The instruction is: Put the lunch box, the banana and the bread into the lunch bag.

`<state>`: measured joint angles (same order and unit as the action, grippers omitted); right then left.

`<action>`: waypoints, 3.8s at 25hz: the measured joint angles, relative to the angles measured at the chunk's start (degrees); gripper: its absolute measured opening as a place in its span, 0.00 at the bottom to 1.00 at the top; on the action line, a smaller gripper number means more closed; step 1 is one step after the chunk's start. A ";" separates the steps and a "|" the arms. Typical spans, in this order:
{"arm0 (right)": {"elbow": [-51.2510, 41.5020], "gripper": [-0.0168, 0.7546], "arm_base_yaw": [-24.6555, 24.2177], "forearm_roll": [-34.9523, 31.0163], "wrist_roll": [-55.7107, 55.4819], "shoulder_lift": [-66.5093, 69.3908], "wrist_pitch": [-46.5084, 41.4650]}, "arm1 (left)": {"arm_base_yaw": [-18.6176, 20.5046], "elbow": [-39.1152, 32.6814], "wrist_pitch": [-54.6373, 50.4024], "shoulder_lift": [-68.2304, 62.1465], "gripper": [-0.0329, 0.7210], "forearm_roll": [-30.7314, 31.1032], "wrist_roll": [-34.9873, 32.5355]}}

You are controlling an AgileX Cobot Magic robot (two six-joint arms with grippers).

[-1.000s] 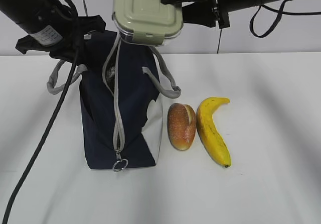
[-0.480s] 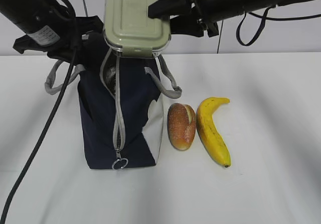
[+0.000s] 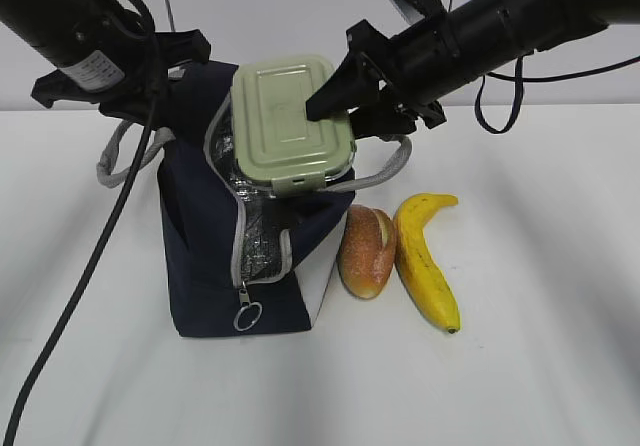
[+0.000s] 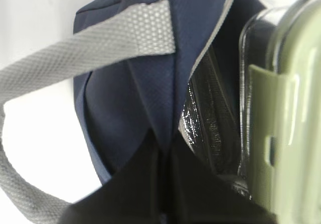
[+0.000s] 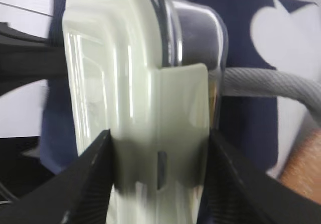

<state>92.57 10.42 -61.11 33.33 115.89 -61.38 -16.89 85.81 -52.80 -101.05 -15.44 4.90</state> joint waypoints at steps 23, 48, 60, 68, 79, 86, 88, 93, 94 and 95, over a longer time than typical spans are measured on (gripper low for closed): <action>1.56 0.53 8.03 7.72 -11.74 5.05 6.93 | 0.00 0.00 0.22 0.00 0.04 -2.98 -0.89; 4.30 0.79 8.62 3.66 -13.75 10.50 8.16 | 0.00 0.00 0.22 -0.02 0.04 -3.33 -1.31; 17.16 0.79 4.29 7.90 -12.87 10.59 -5.23 | 0.00 0.00 0.27 -0.02 0.04 -3.51 -1.95; 29.60 0.76 -2.02 15.55 -19.67 10.37 -8.12 | 0.00 0.00 -0.08 -0.02 0.04 -3.30 -2.13; 28.60 0.76 -2.28 38.01 -27.77 9.05 -9.22 | 0.00 0.13 -4.64 -0.02 0.04 4.38 -2.13; 16.69 0.76 -2.28 41.87 -28.00 8.57 -9.22 | 0.00 0.13 -4.86 -0.02 0.04 5.03 -2.13; 13.95 0.76 -2.17 41.96 -28.04 8.57 -9.22 | 0.00 0.13 -4.86 -0.02 0.04 5.03 -2.13; 10.00 0.76 -1.03 42.00 -28.14 8.57 -9.01 | 0.00 0.13 -4.92 -0.02 0.04 5.13 -2.13; 9.35 0.76 -0.38 42.00 -28.14 8.57 -8.97 | 0.00 0.13 -4.92 -0.02 0.04 5.13 -2.13; 8.91 0.75 0.15 42.09 -28.14 8.57 -8.75 | 0.00 0.13 -4.92 -0.02 0.04 5.13 -2.13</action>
<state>101.48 10.57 -19.01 5.19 124.46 -70.13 -16.89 85.94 -57.71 -101.07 -10.31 2.77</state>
